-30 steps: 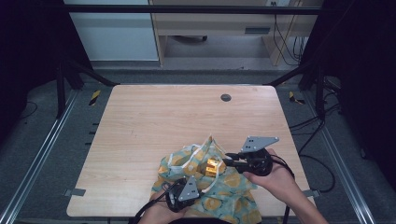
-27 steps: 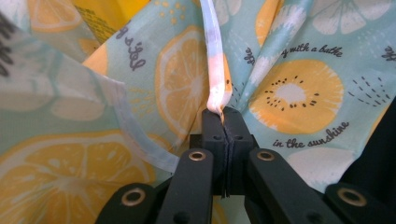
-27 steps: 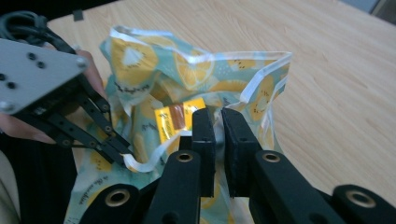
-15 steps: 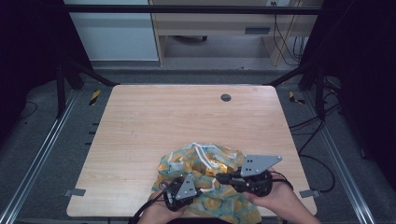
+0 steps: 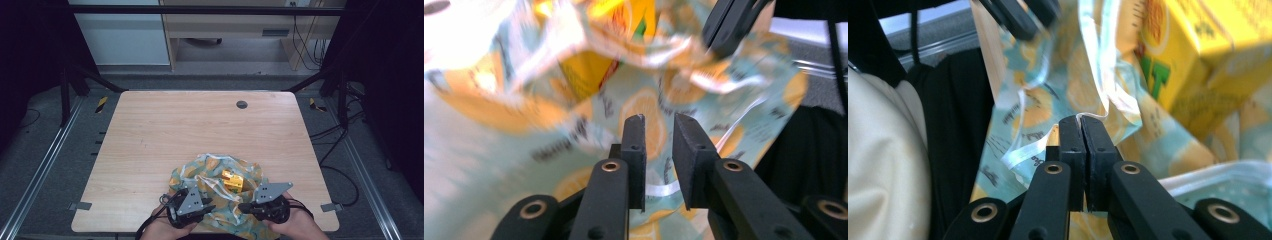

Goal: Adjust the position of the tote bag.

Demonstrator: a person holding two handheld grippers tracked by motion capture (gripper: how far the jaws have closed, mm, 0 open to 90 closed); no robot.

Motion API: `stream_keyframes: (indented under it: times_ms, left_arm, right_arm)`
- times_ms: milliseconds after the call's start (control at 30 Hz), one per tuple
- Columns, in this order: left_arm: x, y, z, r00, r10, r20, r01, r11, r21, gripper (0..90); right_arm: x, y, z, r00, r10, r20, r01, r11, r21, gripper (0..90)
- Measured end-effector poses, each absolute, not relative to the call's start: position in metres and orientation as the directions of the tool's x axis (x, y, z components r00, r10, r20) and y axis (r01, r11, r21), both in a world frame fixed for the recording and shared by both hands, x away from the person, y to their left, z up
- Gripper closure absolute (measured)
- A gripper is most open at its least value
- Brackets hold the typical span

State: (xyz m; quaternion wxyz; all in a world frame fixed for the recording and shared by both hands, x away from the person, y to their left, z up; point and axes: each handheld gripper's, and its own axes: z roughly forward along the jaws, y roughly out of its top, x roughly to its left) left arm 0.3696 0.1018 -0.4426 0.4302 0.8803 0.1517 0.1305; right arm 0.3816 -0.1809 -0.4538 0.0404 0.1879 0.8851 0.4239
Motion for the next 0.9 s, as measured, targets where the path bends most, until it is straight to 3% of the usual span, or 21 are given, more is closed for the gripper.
stream_keyframes:
  times_ms: [367,433,900]
  left_arm:
    - [0.390,0.109,-0.404,0.866,0.484,0.130,0.152,-0.501,0.852,67.5]
    - [0.397,0.106,-0.412,0.873,0.470,0.132,0.164,-0.537,0.828,63.8]
    - [0.388,0.102,-0.461,0.902,0.422,0.091,0.209,-0.611,0.763,64.2]
  right_arm:
    - [0.381,-0.192,-0.470,-0.916,0.391,0.093,0.335,0.614,0.714,88.6]
    - [0.381,-0.194,-0.473,-0.914,0.397,0.086,0.339,0.628,0.701,88.4]
    - [0.390,-0.208,-0.475,-0.890,0.449,0.083,0.372,0.606,0.703,84.8]
